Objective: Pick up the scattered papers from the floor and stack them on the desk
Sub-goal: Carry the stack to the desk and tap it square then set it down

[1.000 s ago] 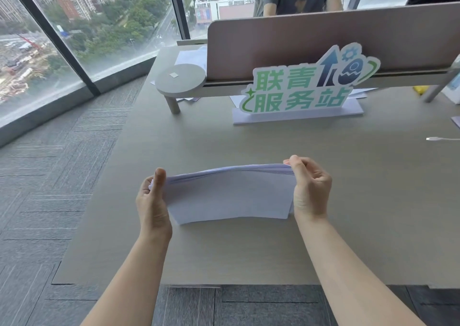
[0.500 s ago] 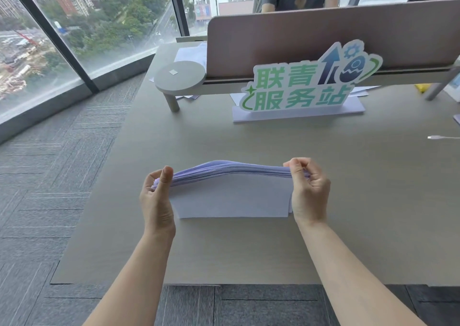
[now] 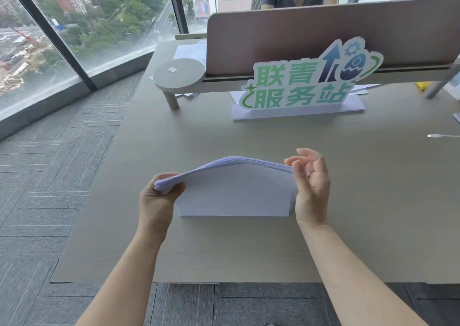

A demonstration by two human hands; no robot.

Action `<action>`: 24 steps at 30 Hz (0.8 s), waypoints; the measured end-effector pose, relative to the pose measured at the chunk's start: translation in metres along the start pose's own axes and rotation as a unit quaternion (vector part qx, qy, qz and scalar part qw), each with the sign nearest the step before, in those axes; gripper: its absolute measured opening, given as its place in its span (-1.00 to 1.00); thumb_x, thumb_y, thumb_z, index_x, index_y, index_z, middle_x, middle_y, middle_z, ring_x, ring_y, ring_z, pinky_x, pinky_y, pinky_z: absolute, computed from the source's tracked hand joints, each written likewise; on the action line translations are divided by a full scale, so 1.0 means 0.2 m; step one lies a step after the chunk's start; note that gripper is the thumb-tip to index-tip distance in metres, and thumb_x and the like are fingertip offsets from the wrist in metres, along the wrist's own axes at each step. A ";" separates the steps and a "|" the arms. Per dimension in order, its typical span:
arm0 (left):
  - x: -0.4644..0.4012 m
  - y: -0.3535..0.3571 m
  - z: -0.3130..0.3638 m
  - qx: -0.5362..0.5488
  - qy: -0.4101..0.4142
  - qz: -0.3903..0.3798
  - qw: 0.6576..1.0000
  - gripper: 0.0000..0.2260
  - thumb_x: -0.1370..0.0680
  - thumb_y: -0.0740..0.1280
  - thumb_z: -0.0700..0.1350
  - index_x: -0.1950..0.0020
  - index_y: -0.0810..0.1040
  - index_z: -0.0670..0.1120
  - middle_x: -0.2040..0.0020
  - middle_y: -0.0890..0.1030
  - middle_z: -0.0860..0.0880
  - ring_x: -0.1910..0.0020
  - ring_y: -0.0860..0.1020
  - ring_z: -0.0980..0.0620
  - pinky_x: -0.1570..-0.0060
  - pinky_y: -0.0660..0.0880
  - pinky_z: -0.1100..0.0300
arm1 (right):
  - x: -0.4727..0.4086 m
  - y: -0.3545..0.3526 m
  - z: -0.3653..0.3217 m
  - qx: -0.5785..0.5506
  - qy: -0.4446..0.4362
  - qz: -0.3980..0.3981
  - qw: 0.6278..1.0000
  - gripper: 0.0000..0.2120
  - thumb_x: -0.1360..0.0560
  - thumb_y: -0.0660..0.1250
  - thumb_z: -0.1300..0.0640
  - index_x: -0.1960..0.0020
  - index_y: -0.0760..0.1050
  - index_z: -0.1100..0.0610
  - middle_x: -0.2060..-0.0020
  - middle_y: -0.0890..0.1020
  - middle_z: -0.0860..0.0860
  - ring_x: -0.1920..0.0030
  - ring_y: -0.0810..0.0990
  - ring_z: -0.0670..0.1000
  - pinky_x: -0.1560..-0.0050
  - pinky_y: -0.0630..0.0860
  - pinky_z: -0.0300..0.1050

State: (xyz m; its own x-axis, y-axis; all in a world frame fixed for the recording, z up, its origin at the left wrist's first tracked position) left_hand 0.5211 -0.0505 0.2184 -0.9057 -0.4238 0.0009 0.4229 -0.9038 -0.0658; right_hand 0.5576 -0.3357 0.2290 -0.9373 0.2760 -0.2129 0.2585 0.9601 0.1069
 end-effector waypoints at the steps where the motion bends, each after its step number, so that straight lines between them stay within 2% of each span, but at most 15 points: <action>1: 0.00 0.00 0.00 0.011 -0.004 0.001 1.000 -0.62 -0.44 0.40 -0.40 0.25 0.65 0.12 0.28 0.62 0.17 0.23 0.54 0.17 0.17 0.43 0.38 | 0.01 -0.01 0.01 0.001 -0.002 -0.025 1.000 -0.67 -0.47 0.36 0.00 -0.19 0.43 0.07 0.05 0.63 0.17 -0.01 0.60 0.00 -0.10 0.46 -0.25; 3: 0.00 -0.01 0.00 0.034 -0.012 -0.001 0.999 -0.72 -0.40 0.43 -0.32 0.27 0.64 0.08 0.32 0.61 0.17 0.26 0.52 0.16 0.21 0.42 0.38 | 0.02 -0.04 0.05 0.033 0.015 -0.062 0.997 -0.49 -0.42 0.46 0.09 -0.30 0.36 0.03 0.03 0.64 0.13 -0.06 0.60 0.00 -0.17 0.47 -0.16; 5: 0.01 -0.01 -0.01 0.050 -0.019 0.000 0.999 -0.78 -0.42 0.42 -0.34 0.20 0.61 0.01 0.31 0.61 0.15 0.25 0.52 0.14 0.22 0.42 0.38 | 0.03 -0.07 0.09 0.063 0.052 -0.071 0.994 -0.47 -0.41 0.50 0.26 -0.29 0.38 0.01 0.03 0.65 0.07 -0.03 0.59 -0.04 -0.16 0.49 -0.09; 7: 0.01 -0.01 -0.01 0.065 -0.027 0.012 0.997 -0.79 -0.47 0.37 -0.38 0.16 0.59 -0.06 0.32 0.63 0.17 0.27 0.54 0.18 0.23 0.44 0.40 | 0.03 -0.08 0.14 0.078 0.084 -0.066 0.991 -0.55 -0.41 0.48 0.29 -0.20 0.47 -0.04 0.01 0.65 0.00 -0.02 0.61 -0.02 -0.14 0.52 0.03; 9: 0.01 -0.02 -0.02 0.071 -0.040 0.019 0.997 -0.81 -0.48 0.37 -0.37 0.12 0.59 -0.08 0.31 0.66 0.17 0.28 0.56 0.20 0.22 0.45 0.40 | 0.03 -0.08 0.16 0.090 0.105 -0.069 0.988 -0.70 -0.44 0.45 0.30 -0.06 0.57 -0.04 0.09 0.69 -0.11 0.03 0.65 -0.04 -0.11 0.55 0.09; 12: 0.01 -0.02 -0.02 0.075 -0.050 0.016 0.996 -0.86 -0.49 0.37 -0.34 0.01 0.59 -0.15 0.26 0.68 0.14 0.24 0.58 0.16 0.17 0.47 0.34 | 0.03 -0.05 0.16 0.087 0.125 -0.073 0.986 -0.78 -0.49 0.40 0.33 0.10 0.62 0.00 0.27 0.72 -0.21 0.20 0.66 -0.15 0.07 0.56 -0.03; 15: 0.00 -0.01 0.01 0.088 -0.041 0.012 0.995 -0.81 -0.49 0.37 -0.32 -0.10 0.58 -0.23 0.22 0.69 0.11 0.21 0.60 0.13 0.16 0.50 0.31 | 0.01 -0.03 0.10 0.052 0.101 -0.054 0.992 -0.83 -0.47 0.40 0.28 0.05 0.60 0.02 0.24 0.71 -0.16 0.17 0.67 -0.12 0.07 0.55 -0.12; 17: 0.00 -0.01 0.03 0.104 -0.023 0.015 0.994 -0.85 -0.49 0.38 -0.30 -0.05 0.57 -0.19 0.23 0.67 0.13 0.21 0.59 0.16 0.17 0.48 0.36 | 0.01 -0.04 0.07 0.022 0.073 -0.041 0.996 -0.84 -0.45 0.39 0.23 0.01 0.59 0.03 0.14 0.70 -0.08 0.07 0.66 -0.05 -0.02 0.56 -0.12; 19: 0.01 -0.01 0.03 0.099 -0.019 0.017 0.995 -0.78 -0.41 0.46 -0.12 -0.01 0.54 -0.08 0.22 0.62 0.12 0.20 0.55 0.17 0.19 0.43 0.35 | 0.03 -0.05 0.07 0.017 0.054 -0.049 0.997 -0.79 -0.43 0.40 0.13 -0.06 0.55 0.05 0.05 0.65 -0.08 -0.02 0.61 -0.04 -0.09 0.50 -0.16; 21: 0.04 -0.02 0.00 0.105 -0.037 0.025 0.993 -0.62 -0.28 0.46 0.10 -0.04 0.55 0.01 0.14 0.58 0.06 0.15 0.52 0.13 0.15 0.39 0.27 | 0.07 -0.05 0.10 0.020 0.060 -0.057 0.996 -0.65 -0.39 0.41 -0.04 -0.11 0.53 0.10 0.01 0.61 -0.24 -0.07 0.57 -0.13 -0.10 0.44 -0.28; 22: 0.05 -0.01 -0.01 0.109 -0.043 0.025 0.993 -0.59 -0.26 0.44 0.17 -0.05 0.56 0.06 0.08 0.57 0.03 0.11 0.52 0.11 0.11 0.38 0.23 | 0.08 -0.05 0.11 0.017 0.057 -0.053 0.997 -0.58 -0.36 0.39 -0.11 -0.10 0.53 0.12 0.02 0.60 -0.30 -0.07 0.56 -0.17 -0.09 0.42 -0.33; 24: 0.06 0.01 -0.01 0.111 -0.048 0.036 0.992 -0.61 -0.27 0.40 0.23 -0.03 0.59 0.11 0.02 0.57 0.04 0.10 0.54 0.18 0.11 0.39 0.28 | 0.08 -0.04 0.11 0.008 0.039 -0.040 0.998 -0.50 -0.37 0.35 -0.17 -0.08 0.56 0.23 0.00 0.60 -0.29 -0.08 0.58 -0.15 -0.08 0.43 -0.37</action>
State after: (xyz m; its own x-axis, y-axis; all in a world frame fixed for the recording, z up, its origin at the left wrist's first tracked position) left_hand 0.5117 -0.0578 0.2168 -0.8702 -0.4824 0.1001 0.4925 -0.8568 0.1529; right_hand 0.5451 -0.3374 0.2035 -0.9701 0.1956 -0.1439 0.1862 0.9796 0.0763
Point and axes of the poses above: each hand's wrist, its own x-axis away from the middle knuckle, its own y-axis out of the palm, z = x × y, the point moved 2 cm from there along -x, towards the middle knuckle
